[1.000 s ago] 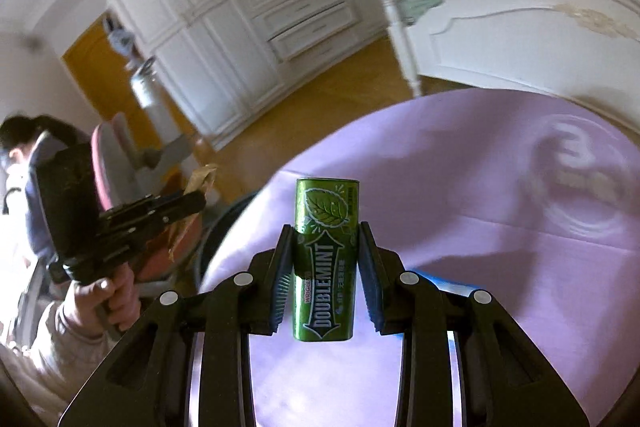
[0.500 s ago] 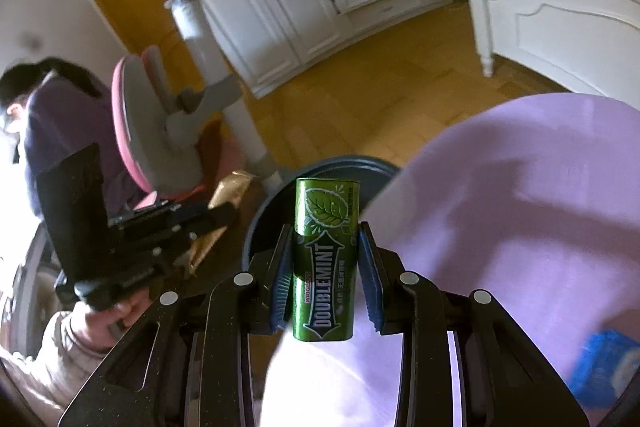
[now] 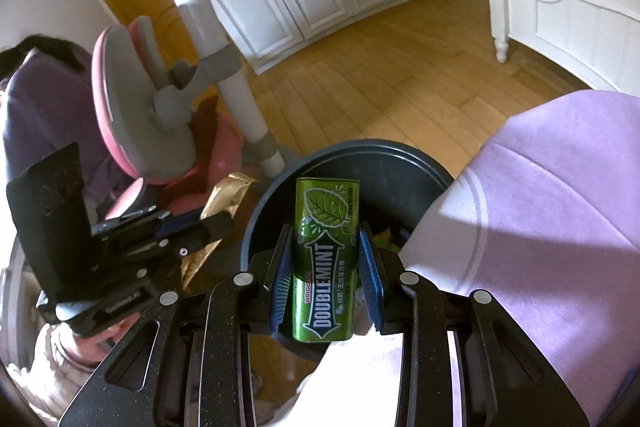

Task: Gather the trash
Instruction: 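Carry the gold wrapper and green box over the bin and open both grippers, then grasp the blue wet-wipe pack with the left gripper while the right grasps the white round lid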

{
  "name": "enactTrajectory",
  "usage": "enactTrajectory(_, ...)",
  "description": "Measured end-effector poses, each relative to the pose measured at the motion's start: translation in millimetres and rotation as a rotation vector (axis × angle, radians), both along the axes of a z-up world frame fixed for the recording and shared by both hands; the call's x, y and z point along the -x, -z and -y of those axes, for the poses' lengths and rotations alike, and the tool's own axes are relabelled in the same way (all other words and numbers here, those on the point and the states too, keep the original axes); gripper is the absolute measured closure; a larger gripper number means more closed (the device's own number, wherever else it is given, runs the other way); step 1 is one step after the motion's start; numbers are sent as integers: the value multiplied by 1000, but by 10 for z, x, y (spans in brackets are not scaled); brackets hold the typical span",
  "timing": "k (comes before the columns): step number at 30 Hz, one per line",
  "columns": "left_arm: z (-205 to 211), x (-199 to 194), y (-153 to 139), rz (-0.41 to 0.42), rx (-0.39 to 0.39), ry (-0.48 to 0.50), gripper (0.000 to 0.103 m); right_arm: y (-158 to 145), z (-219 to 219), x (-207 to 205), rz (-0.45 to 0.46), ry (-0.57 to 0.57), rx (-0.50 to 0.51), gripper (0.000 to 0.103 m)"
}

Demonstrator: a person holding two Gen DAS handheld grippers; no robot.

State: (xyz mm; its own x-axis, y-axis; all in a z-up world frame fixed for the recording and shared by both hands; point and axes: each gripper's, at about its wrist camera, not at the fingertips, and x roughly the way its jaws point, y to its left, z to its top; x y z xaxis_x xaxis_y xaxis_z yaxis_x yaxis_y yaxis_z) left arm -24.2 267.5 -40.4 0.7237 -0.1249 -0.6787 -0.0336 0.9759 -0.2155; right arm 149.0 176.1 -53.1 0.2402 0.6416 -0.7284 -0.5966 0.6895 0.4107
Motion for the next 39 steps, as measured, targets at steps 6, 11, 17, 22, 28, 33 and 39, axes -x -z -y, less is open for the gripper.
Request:
enactTrajectory(6, 10, -49, 16, -17, -24, -8, 84, 32, -39, -89, -8, 9, 6, 71)
enactTrajectory(11, 28, -38, -24, -8, -64, -40, 35, 0, 89, -149, -5, 39, -25, 44)
enactTrajectory(17, 195, -20, -106, 8, -58, 9, 32, -66, 357, -81, 12, 68, -60, 43)
enactTrajectory(22, 508, -82, -158, 18, -43, 95, 32, -141, 798, 58, 25, 119, -98, 43)
enactTrajectory(28, 1164, -241, -226, 28, -66, 259, 32, -250, 1448, 212, 55, 220, -121, 43)
enactTrajectory(33, 1785, -355, -251, 51, -115, 399, 17, -300, 2081, 354, 95, 313, -104, 43)
enactTrajectory(39, 2431, -547, -236, 65, -181, 544, 12, -242, 2889, 586, 125, 431, -62, 34)
